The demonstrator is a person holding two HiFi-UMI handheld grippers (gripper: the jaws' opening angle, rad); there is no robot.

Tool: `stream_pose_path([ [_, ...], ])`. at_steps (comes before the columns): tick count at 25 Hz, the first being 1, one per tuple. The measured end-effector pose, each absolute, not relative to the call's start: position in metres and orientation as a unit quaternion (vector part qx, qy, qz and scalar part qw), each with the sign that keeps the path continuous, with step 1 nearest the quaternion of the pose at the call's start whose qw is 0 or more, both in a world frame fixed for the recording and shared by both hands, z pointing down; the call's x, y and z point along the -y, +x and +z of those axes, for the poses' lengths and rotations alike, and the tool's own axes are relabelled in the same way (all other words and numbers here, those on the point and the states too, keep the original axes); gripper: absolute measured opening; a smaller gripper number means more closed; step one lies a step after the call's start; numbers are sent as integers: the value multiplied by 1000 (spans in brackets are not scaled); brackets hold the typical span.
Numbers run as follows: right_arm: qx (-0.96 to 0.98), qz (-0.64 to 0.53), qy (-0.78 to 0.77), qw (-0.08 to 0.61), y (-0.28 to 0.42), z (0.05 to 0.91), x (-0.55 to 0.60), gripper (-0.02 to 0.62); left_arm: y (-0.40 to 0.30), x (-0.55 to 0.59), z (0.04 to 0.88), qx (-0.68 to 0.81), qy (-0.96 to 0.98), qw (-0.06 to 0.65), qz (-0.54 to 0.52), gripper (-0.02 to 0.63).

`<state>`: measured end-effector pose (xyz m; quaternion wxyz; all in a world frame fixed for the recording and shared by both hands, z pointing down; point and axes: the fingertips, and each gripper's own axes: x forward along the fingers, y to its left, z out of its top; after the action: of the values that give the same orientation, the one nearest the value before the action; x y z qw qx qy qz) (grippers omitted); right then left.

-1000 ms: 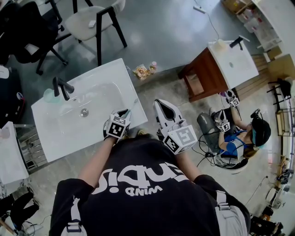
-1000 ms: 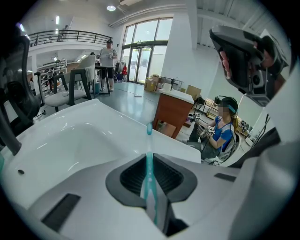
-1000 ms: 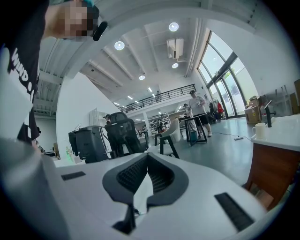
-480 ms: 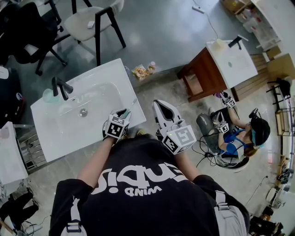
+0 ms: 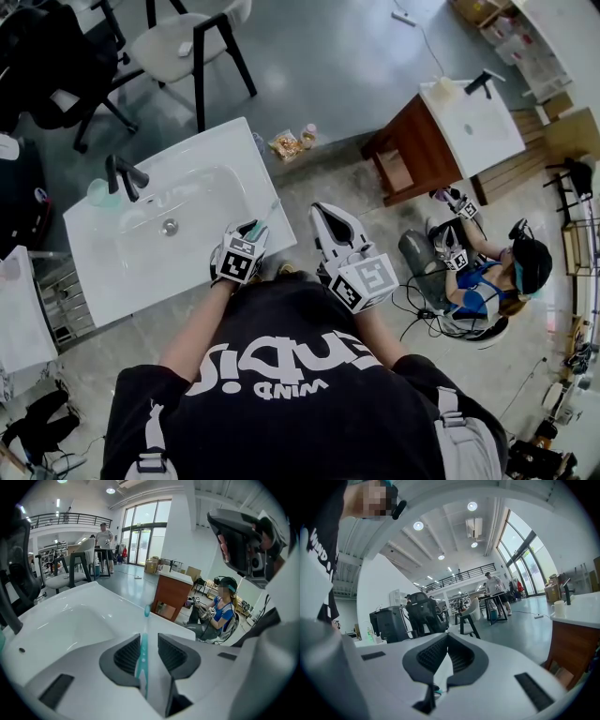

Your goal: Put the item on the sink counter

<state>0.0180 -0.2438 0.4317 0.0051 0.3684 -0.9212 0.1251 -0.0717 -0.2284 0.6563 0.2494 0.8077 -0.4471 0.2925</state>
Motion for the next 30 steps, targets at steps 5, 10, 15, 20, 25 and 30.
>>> stream_pose_path([
  [5,922,127,366,3,20,432,241,18,-77,225,658,456,799,253,301,121],
  [10,922,127,366,2,21,433,238,18,-84,231,647,480,796,232,286,121],
  [15,922,130,364,3,20,434,236,18,-87,231,619,493,797,242,251,64],
  [20,924,130,361,6,19,434,235,18,-87,229,575,494,811,238,206,20],
  [25,927,126,352,7,15,431,234,18,-90,227,503,497,834,186,151,20],
  [30,931,121,345,6,10,428,231,18,-97,218,442,505,847,133,99,20],
])
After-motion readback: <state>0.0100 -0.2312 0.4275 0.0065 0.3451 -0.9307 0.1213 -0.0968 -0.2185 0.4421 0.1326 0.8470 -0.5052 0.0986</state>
